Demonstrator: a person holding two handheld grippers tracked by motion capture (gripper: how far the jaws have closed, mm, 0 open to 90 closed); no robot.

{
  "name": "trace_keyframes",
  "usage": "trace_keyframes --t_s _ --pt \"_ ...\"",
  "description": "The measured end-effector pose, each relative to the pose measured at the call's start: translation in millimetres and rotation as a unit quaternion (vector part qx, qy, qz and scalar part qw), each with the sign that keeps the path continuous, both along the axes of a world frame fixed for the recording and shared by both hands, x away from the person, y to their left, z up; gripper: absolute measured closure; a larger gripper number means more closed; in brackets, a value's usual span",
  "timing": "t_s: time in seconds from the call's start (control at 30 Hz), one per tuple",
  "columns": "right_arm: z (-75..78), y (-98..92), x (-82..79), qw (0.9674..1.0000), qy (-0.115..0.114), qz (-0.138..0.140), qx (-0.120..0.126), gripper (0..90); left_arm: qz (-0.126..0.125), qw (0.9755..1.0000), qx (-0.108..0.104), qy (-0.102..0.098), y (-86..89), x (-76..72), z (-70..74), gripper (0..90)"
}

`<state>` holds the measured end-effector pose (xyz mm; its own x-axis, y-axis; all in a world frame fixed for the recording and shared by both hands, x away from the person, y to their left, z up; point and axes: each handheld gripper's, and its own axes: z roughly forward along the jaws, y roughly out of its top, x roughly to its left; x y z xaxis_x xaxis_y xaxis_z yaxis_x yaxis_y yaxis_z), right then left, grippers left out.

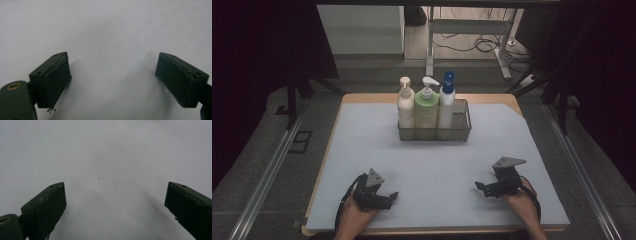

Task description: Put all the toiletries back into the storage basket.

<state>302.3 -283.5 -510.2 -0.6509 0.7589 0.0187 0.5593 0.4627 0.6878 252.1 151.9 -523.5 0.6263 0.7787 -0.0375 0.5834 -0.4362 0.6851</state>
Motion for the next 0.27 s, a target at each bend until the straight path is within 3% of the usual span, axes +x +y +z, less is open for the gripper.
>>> trace_keyframes --t_s 0.13,0.27 --pt "-10.4 -1.1 -1.4 1.0000 -0.004 0.000 -0.004 1.3 0.000 1.0000 0.000 0.000 -0.2 -0.2 -0.1 12.3" --pt "-11.1 -1.2 -2.3 1.0000 -0.007 0.000 -0.004 1.2 0.001 1.0000 0.000 0.000 -0.3 -0.3 -0.2 12.3"
